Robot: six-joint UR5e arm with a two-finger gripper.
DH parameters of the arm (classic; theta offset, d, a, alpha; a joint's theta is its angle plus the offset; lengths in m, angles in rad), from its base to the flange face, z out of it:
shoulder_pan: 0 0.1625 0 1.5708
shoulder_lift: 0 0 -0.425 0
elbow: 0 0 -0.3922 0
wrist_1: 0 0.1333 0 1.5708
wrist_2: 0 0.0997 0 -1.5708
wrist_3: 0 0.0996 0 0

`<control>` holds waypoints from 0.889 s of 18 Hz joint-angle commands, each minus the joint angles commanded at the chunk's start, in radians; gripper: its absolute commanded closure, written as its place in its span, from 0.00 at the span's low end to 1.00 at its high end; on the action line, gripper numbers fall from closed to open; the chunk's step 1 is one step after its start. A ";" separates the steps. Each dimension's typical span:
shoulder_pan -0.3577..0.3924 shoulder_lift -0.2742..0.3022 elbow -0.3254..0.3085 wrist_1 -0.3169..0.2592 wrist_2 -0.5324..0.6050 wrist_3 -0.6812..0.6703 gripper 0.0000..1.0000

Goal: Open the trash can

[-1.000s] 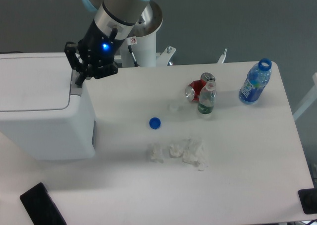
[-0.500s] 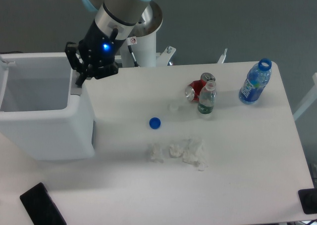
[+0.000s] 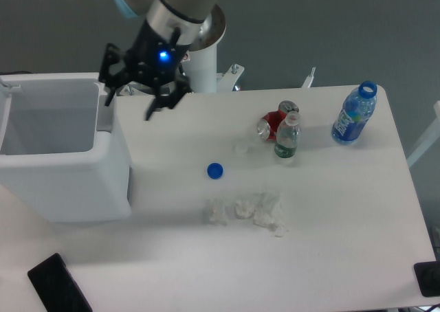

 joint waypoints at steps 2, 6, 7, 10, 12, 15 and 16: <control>0.043 -0.011 0.002 0.002 0.005 0.057 0.00; 0.072 -0.086 0.018 0.050 0.112 0.101 0.00; 0.078 -0.104 0.021 0.064 0.147 0.111 0.00; 0.129 -0.147 0.029 0.123 0.172 0.179 0.00; 0.151 -0.181 0.031 0.140 0.193 0.276 0.00; 0.164 -0.218 0.040 0.166 0.280 0.357 0.00; 0.166 -0.232 0.044 0.185 0.313 0.370 0.00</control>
